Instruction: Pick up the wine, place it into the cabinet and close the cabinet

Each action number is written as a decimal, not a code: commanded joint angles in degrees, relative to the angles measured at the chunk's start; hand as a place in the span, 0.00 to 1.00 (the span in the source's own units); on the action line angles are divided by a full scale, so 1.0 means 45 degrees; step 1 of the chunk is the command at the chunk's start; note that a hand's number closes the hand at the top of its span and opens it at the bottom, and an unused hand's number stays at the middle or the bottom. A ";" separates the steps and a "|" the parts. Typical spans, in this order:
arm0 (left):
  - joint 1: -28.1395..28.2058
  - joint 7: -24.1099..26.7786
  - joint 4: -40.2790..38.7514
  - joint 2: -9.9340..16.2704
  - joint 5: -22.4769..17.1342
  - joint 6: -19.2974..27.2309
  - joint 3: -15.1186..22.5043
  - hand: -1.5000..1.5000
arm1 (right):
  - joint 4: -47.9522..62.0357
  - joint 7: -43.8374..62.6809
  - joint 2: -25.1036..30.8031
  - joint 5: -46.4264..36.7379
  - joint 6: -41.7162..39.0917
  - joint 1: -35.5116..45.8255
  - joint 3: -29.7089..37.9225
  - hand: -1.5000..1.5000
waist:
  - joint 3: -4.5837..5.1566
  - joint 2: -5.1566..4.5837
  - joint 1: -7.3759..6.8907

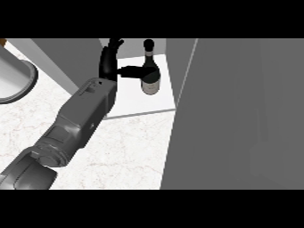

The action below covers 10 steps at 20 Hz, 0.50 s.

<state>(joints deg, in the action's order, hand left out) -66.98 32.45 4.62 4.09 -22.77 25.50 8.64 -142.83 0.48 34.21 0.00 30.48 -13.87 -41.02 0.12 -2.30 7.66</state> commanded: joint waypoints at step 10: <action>-0.1037 0.0422 0.0933 -0.0153 -0.1040 -0.3173 -0.1189 1.00 | -0.1803 0.0376 0.0469 0.0605 -0.0100 -0.0732 0.0161 0.00 | -0.0002 0.0125 -0.0210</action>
<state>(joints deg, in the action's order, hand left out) -69.11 35.05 7.64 3.84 -26.11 14.94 4.77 -142.96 -0.55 34.97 0.26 30.31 -15.01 -40.52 0.16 -1.97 6.94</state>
